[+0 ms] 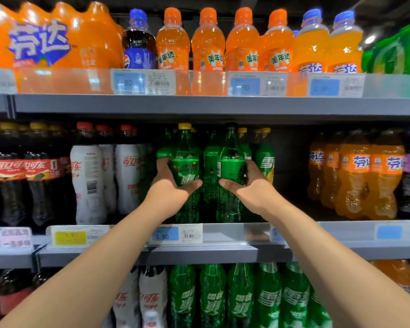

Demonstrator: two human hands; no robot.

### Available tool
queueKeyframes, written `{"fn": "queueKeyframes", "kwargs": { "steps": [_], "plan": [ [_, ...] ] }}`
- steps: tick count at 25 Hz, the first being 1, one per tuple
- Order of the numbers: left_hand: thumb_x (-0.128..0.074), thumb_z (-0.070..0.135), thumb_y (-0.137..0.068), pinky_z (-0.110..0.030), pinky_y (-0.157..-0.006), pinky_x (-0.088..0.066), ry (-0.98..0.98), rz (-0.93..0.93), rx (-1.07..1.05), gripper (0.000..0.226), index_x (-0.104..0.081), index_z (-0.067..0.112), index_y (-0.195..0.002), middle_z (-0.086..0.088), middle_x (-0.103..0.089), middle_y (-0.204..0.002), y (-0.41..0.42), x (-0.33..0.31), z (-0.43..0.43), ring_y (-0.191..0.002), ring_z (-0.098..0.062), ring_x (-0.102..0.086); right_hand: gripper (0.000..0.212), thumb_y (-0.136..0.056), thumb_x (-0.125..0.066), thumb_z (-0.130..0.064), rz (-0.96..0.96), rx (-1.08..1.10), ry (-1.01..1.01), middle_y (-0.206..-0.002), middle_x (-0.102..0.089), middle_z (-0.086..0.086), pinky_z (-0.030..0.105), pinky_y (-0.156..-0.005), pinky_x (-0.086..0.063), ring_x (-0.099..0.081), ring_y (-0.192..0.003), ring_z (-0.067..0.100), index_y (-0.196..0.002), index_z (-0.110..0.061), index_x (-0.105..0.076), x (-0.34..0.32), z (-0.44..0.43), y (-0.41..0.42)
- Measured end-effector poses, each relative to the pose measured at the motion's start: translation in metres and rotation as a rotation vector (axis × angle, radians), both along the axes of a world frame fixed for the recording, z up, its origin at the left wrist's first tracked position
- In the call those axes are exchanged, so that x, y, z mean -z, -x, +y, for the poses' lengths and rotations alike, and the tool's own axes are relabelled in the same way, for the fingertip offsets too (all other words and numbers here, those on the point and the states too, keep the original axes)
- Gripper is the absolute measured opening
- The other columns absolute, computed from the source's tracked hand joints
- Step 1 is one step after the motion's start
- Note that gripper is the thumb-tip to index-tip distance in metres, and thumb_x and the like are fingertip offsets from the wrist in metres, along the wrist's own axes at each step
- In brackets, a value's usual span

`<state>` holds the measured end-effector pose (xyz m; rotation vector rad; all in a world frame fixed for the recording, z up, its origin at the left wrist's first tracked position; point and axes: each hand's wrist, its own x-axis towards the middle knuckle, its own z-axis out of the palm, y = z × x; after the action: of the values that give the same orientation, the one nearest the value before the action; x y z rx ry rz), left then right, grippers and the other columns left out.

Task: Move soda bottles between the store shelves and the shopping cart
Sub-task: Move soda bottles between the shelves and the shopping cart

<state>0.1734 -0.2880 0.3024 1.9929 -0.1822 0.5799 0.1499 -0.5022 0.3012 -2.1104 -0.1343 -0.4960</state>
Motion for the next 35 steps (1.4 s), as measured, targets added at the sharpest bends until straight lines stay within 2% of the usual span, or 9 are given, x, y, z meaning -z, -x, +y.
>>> {"fn": "queueKeyframes", "kwargs": {
  "steps": [4, 9, 14, 16, 23, 27, 30, 33, 35],
  "plan": [
    [-0.089, 0.043, -0.071, -0.029, -0.088, -0.040, -0.043, -0.003, -0.030, 0.108, -0.020, 0.023, -0.151, -0.015, -0.049, -0.146, -0.005, -0.001, -0.006, -0.127, -0.035, -0.053, 0.111, -0.077, -0.082, -0.055, 0.004, 0.020, 0.011, -0.166, -0.027, 0.005, 0.045, -0.112, -0.037, -0.033, -0.148, 0.033, -0.160, -0.035, -0.010, -0.002, 0.001, -0.001],
    [-0.086, 0.058, -0.067, -0.027, -0.088, -0.041, -0.104, -0.027, -0.044, 0.107, -0.022, 0.034, -0.149, -0.007, -0.051, -0.145, -0.005, 0.007, 0.003, -0.126, -0.030, -0.055, 0.114, -0.075, -0.083, -0.054, 0.082, 0.008, 0.126, -0.164, -0.032, 0.002, 0.033, -0.100, -0.039, -0.041, -0.143, 0.028, -0.160, -0.030, -0.010, 0.000, -0.011, -0.002],
    [-0.089, 0.048, -0.066, -0.023, -0.076, -0.046, 0.006, -0.056, -0.051, 0.077, -0.041, 0.031, -0.124, 0.003, -0.062, -0.119, -0.006, 0.011, 0.006, -0.103, -0.019, -0.062, 0.109, -0.081, -0.074, -0.049, 0.179, 0.007, 0.268, -0.168, -0.024, 0.000, 0.033, -0.106, -0.037, -0.034, -0.149, 0.026, -0.162, -0.028, -0.005, 0.012, -0.021, -0.004],
    [-0.090, 0.043, -0.067, -0.026, -0.080, -0.050, -0.009, -0.055, -0.045, 0.076, -0.042, 0.028, -0.124, 0.003, -0.062, -0.116, -0.008, 0.013, 0.006, -0.103, -0.020, -0.063, 0.108, -0.082, -0.077, -0.049, 0.157, 0.006, 0.275, -0.167, -0.027, 0.000, 0.032, -0.104, -0.038, -0.038, -0.146, 0.026, -0.162, -0.028, -0.007, 0.012, -0.020, -0.004],
    [-0.072, 0.057, -0.084, -0.031, -0.089, -0.050, -0.485, -0.078, -0.218, 0.088, -0.036, 0.007, -0.148, -0.013, -0.058, -0.138, -0.013, 0.004, -0.011, -0.121, -0.031, -0.060, 0.114, -0.074, -0.083, -0.058, 0.133, 0.052, 0.403, -0.156, -0.046, 0.004, 0.036, -0.101, -0.047, -0.051, -0.135, 0.028, -0.160, -0.017, -0.020, 0.002, -0.011, -0.009],
    [-0.066, 0.058, -0.089, -0.028, -0.064, -0.044, -0.620, -0.028, -0.267, 0.070, -0.046, 0.006, -0.131, -0.009, -0.064, -0.106, -0.015, -0.009, -0.025, -0.089, -0.026, -0.065, 0.107, -0.072, -0.084, -0.060, 0.171, 0.058, 0.524, -0.149, -0.053, 0.006, 0.029, -0.092, -0.047, -0.054, -0.131, 0.027, -0.153, -0.010, -0.036, -0.015, -0.007, -0.020],
    [-0.062, 0.061, -0.090, -0.028, -0.060, -0.041, -0.651, -0.057, -0.299, 0.057, -0.054, 0.008, -0.109, 0.001, -0.051, -0.075, -0.019, -0.006, -0.028, -0.073, -0.020, -0.059, 0.102, -0.069, -0.086, -0.059, 0.159, 0.081, 0.459, -0.141, -0.058, 0.004, 0.026, -0.087, -0.045, -0.058, -0.121, 0.024, -0.148, -0.011, -0.043, -0.011, -0.003, -0.026],
    [-0.066, 0.062, -0.086, -0.029, -0.070, -0.048, -0.602, -0.070, -0.295, 0.058, -0.057, 0.010, -0.112, -0.004, -0.066, -0.092, -0.025, 0.000, -0.023, -0.091, -0.024, -0.067, 0.086, -0.069, -0.087, -0.056, 0.065, 0.099, 0.366, -0.127, -0.065, 0.001, 0.026, -0.079, -0.046, -0.057, -0.098, 0.017, -0.136, -0.015, -0.051, 0.003, -0.002, -0.032],
    [-0.071, 0.062, -0.081, -0.027, -0.076, -0.049, -0.548, -0.066, -0.273, 0.069, -0.056, 0.010, -0.123, -0.006, -0.069, -0.109, -0.025, 0.004, -0.020, -0.101, -0.024, -0.067, 0.088, -0.071, -0.086, -0.055, 0.055, 0.074, 0.319, -0.124, -0.064, -0.002, 0.027, -0.079, -0.047, -0.059, -0.102, 0.019, -0.140, -0.015, -0.047, 0.009, -0.004, -0.033]
  ]
}}
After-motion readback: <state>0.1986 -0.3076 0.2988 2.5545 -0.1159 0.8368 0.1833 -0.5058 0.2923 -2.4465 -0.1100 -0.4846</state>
